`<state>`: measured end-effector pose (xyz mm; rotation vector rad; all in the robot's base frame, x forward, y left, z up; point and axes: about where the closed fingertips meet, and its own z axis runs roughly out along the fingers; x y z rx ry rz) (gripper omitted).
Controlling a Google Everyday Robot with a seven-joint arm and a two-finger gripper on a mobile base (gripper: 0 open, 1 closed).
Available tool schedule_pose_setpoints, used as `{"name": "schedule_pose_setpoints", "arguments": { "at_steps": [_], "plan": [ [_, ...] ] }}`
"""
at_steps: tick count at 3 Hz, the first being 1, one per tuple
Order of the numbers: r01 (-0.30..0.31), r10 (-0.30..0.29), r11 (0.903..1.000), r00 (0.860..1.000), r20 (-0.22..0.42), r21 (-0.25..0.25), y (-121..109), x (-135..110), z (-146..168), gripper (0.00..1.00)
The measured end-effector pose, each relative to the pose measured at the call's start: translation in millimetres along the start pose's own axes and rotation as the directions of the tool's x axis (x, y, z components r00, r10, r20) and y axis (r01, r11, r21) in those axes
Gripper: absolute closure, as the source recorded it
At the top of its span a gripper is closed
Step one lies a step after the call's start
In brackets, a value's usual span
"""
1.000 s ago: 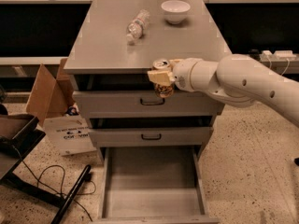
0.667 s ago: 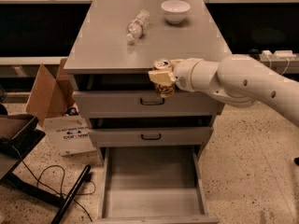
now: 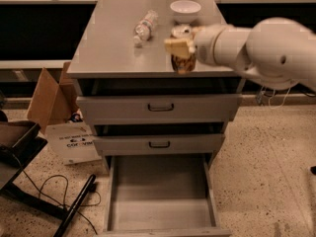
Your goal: Pick orange can from bottom drawer and place on counter
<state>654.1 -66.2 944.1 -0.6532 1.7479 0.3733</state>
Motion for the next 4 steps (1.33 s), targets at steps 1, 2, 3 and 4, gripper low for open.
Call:
{"name": "schedule_pose_setpoints", "arguments": {
  "at_steps": [1, 2, 3, 4],
  "plan": [
    [-0.022, 0.014, 0.9942, 0.997, 0.074, 0.105, -32, -61, -23, 1.00],
    [-0.073, 0.053, 0.9844, 0.990, 0.128, 0.160, -68, -93, -17, 1.00],
    [-0.157, 0.135, 0.9735, 0.981, 0.137, 0.166, -108, -93, 29, 1.00],
    [-0.196, 0.180, 0.9678, 0.978, 0.108, 0.158, -129, -73, 72, 1.00]
  ]
}}
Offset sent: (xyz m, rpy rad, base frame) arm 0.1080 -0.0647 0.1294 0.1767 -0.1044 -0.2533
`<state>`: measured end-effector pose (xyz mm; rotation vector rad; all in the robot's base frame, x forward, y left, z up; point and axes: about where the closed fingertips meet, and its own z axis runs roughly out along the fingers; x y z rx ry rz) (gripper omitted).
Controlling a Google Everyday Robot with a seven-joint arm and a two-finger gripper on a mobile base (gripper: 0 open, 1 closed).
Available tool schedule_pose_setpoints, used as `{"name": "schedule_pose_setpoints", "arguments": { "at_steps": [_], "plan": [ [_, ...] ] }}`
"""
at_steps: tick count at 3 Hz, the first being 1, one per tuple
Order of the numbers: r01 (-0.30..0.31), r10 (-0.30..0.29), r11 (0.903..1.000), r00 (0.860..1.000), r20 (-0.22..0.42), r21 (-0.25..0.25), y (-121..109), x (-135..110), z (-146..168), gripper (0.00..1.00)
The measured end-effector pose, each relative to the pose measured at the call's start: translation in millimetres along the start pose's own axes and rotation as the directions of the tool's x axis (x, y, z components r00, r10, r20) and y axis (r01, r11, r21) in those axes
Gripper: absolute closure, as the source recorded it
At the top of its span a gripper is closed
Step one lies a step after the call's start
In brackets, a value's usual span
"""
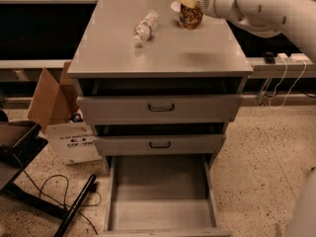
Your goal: Pick orange can from bottom drawer and place on counter
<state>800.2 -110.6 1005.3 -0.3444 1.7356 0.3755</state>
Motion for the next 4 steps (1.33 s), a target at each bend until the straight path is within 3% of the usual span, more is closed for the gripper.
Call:
{"name": "schedule_pose_setpoints", "arguments": {
  "at_steps": [1, 2, 3, 4],
  "plan": [
    [0.011, -0.010, 0.9997, 0.999, -0.045, 0.024, -15, 33, 35, 1.00],
    [0.016, -0.013, 0.9989, 0.997, -0.082, 0.043, -30, 87, 62, 1.00],
    [0.015, -0.011, 0.9992, 0.996, -0.090, 0.038, -27, 97, 70, 0.87],
    [0.015, -0.011, 0.9992, 0.996, -0.090, 0.038, -27, 97, 70, 0.64]
  ]
}}
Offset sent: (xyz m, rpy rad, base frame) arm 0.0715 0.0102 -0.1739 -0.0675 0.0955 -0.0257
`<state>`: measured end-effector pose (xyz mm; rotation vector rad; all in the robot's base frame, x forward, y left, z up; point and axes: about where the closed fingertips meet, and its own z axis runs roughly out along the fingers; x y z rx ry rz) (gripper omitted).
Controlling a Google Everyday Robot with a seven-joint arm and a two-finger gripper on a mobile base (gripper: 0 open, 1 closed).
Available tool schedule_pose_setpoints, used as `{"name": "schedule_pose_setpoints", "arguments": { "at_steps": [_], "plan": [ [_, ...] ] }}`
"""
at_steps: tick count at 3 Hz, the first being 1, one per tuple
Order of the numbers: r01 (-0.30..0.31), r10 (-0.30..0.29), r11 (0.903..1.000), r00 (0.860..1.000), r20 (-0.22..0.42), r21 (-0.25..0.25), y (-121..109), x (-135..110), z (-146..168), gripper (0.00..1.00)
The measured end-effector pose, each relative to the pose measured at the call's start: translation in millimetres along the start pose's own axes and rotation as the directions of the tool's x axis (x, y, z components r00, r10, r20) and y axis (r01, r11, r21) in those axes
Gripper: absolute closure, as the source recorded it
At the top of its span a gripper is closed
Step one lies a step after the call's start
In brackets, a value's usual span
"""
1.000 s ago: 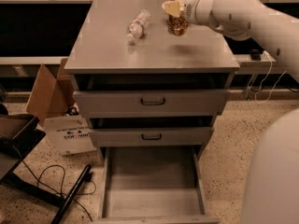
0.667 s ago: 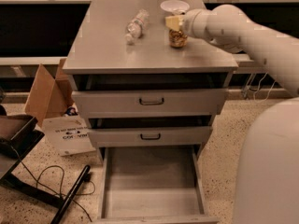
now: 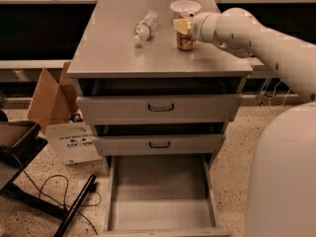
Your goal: Pick orange can from bottom drawer and place on counter
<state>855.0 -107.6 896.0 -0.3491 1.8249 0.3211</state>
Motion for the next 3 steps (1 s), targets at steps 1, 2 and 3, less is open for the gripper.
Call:
{"name": "schedule_pose_setpoints", "arguments": {
  "at_steps": [1, 2, 3],
  "plan": [
    [0.000, 0.000, 1.0000, 1.000, 0.000, 0.000, 0, 0, 0, 0.33],
    [0.000, 0.000, 1.0000, 1.000, 0.000, 0.000, 0, 0, 0, 0.09],
    [0.003, -0.002, 0.9985, 1.000, 0.017, -0.055, 12, -22, -12, 0.00]
  ]
}}
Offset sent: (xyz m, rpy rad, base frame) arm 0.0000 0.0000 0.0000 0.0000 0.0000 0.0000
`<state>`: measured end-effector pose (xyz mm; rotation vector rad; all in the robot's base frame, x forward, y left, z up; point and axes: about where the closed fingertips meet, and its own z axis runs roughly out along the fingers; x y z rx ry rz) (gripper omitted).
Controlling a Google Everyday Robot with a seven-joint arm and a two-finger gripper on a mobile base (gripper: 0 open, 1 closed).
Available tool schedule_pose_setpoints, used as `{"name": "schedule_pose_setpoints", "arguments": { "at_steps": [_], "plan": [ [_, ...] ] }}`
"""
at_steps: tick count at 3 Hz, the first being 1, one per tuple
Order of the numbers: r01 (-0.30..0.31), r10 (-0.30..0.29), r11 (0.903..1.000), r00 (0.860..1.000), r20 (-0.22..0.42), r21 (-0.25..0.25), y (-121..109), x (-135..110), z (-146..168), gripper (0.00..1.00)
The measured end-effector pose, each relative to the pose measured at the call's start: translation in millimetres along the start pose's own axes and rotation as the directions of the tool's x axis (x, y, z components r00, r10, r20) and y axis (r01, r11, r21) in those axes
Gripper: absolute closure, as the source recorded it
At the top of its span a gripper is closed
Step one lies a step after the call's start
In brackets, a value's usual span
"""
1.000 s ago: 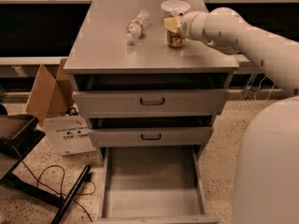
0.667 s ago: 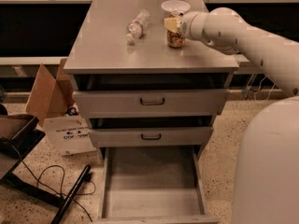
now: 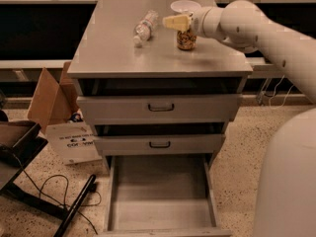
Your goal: Pick orange can from bottom drawer and place on counter
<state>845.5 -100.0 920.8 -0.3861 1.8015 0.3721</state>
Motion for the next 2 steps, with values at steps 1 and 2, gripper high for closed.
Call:
{"name": "schedule_pose_setpoints", "arguments": {
  "at_steps": [1, 2],
  "plan": [
    [0.039, -0.037, 0.9952, 0.999, 0.028, -0.089, 29, -40, -37, 0.00],
    [0.113, -0.109, 0.9808, 0.993, 0.034, -0.159, 44, -73, -99, 0.00]
  ]
}}
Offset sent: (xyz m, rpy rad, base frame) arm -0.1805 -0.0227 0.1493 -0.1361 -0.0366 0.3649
